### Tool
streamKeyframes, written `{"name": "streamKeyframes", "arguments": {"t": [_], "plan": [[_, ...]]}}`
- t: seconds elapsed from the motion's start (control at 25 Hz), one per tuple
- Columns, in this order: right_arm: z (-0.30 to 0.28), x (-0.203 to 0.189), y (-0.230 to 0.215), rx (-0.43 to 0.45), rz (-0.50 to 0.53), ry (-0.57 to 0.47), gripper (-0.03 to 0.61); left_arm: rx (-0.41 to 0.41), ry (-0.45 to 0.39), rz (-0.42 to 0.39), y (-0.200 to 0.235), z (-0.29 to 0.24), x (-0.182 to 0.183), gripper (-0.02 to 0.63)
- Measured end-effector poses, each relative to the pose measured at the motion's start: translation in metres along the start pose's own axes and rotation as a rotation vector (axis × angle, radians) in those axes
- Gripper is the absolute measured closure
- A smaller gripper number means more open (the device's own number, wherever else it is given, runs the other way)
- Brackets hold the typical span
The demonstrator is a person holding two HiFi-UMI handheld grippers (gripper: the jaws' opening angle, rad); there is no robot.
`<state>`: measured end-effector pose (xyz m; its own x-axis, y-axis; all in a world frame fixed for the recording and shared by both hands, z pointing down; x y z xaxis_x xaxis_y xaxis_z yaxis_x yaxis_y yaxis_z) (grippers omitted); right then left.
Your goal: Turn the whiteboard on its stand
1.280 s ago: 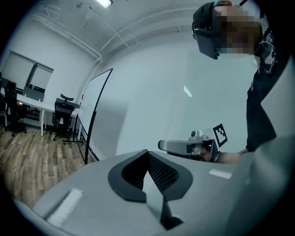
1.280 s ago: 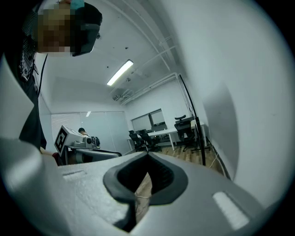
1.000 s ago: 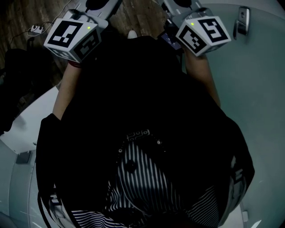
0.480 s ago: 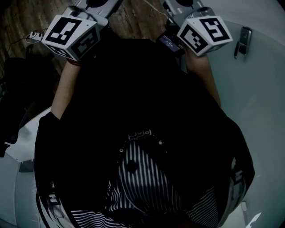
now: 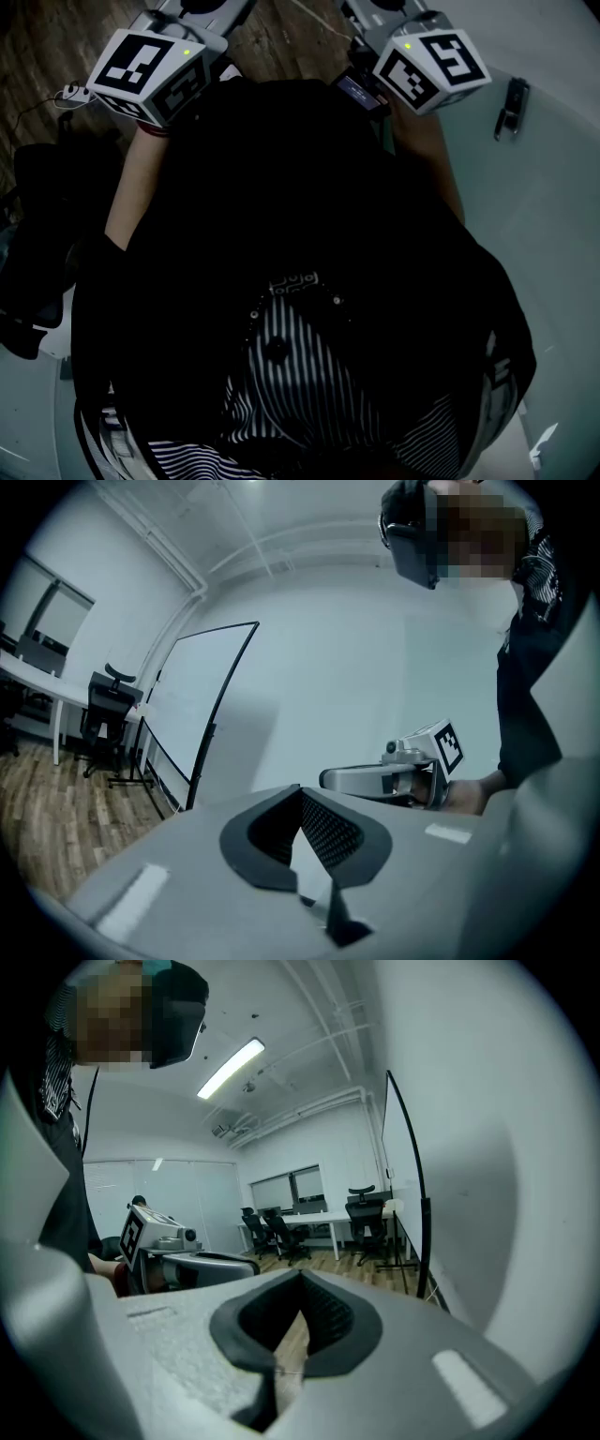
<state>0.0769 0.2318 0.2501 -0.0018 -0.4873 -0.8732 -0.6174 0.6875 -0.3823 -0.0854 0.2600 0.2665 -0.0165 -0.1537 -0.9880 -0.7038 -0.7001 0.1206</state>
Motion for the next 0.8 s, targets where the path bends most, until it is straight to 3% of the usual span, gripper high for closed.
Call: {"name": "streamKeyframes", "arguments": {"t": [0.28, 0.52, 0.8], "plan": [[-0.047, 0.000, 0.008, -0.047, -0.004, 0.027, 0.578, -0.037, 0.029, 0.035, 0.053, 0.013, -0.022, 0.614], [-0.052, 0.004, 0.004, -0.019, -0.047, 0.009, 0.578, -0.019, 0.023, 0.057, 0.057, 0.010, -0.023, 0.614], [-0.079, 0.016, -0.019, -0.018, 0.112, 0.003, 0.578, 0.068, 0.031, 0.033, 0.093, -0.021, -0.015, 0.614]]}}
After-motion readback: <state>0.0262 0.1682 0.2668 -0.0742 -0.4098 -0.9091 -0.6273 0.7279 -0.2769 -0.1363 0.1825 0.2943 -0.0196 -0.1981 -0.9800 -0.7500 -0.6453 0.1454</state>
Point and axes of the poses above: the fingertips, and each gripper's own axes: z backward along the fingers, y to its left, x out of its top, the point moved 7 cm from there along z, backward along the fingers, and after that the axes turned 12 degrees about -z, right-handed, at the moved point
